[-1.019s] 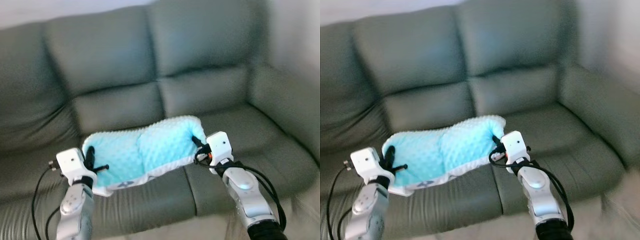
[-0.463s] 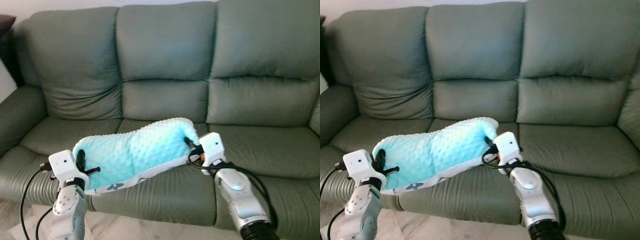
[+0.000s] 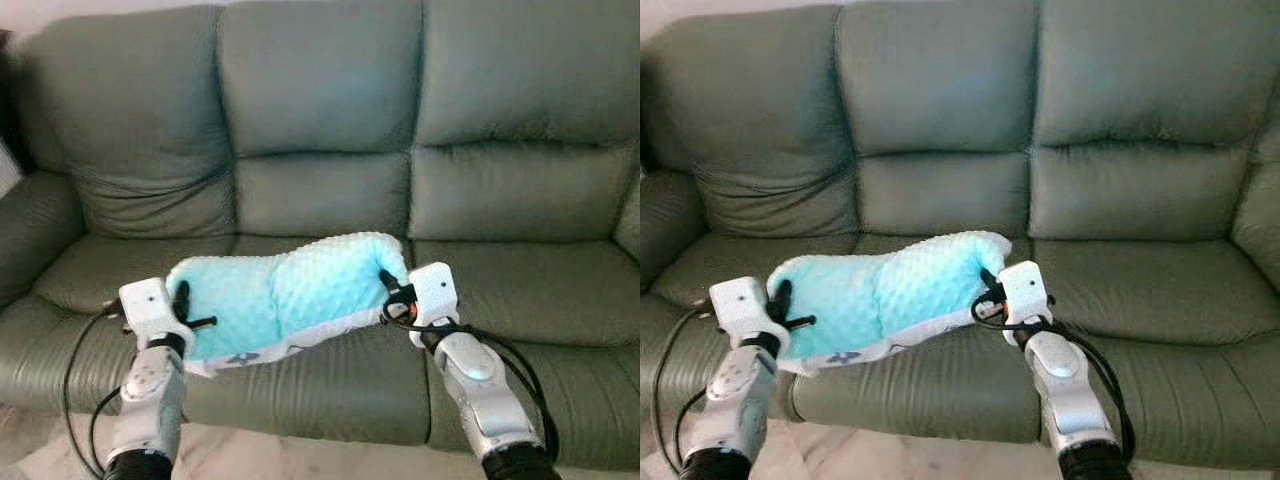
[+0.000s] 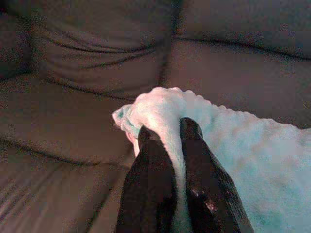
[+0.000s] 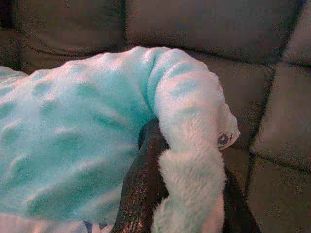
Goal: Move the pillow to the sofa
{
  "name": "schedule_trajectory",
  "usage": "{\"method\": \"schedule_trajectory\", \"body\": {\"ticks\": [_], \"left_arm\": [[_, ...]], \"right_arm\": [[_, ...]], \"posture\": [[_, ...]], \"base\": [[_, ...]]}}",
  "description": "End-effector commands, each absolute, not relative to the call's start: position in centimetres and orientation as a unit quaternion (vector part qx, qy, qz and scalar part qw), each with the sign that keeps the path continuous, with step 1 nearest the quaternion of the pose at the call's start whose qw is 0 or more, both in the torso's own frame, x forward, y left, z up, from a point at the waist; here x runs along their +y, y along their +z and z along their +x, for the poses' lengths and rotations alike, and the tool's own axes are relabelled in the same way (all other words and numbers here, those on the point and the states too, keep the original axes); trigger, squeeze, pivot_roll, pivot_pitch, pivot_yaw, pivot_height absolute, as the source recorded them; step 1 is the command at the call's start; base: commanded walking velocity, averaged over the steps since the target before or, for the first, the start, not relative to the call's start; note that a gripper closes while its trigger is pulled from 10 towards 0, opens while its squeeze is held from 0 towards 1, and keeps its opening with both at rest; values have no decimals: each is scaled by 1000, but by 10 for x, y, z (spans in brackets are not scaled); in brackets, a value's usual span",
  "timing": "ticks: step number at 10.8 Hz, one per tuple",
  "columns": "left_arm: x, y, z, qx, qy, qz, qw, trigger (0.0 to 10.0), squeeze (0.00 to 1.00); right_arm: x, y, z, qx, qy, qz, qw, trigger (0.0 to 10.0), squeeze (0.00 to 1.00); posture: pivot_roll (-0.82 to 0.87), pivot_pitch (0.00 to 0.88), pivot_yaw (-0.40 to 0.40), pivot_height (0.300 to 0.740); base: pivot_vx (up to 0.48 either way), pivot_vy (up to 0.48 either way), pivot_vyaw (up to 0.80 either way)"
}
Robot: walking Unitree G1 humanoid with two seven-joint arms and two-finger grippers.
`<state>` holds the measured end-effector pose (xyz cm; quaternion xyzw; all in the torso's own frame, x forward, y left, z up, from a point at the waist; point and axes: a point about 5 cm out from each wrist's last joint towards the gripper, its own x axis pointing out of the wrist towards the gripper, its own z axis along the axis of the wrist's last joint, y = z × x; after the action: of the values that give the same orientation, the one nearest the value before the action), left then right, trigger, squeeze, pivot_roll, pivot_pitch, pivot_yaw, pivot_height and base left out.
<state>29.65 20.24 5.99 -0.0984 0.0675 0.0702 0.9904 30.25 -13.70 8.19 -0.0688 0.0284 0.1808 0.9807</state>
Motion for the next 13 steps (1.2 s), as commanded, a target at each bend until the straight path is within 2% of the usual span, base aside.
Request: {"method": "schedule_trajectory", "body": {"ticks": [1, 6, 13], "left_arm": [[205, 63, 300, 60, 64, -86, 992, 10000, 0], [186, 61, 313, 76, 2, -81, 994, 10000, 0], [197, 50, 309, 100, 37, -87, 990, 10000, 0]], "right_arm": [[-134, 89, 303, 13, 182, -65, 981, 10000, 0], [-128, 91, 295, -1, 165, -72, 984, 10000, 0], [-130, 84, 282, 21, 167, -67, 983, 10000, 0]], "posture": [[-269, 109, 143, 740], [-268, 178, 195, 740], [-266, 232, 186, 740]], "base": [[0, 0, 0], [258, 0, 0], [0, 0, 0]]}}
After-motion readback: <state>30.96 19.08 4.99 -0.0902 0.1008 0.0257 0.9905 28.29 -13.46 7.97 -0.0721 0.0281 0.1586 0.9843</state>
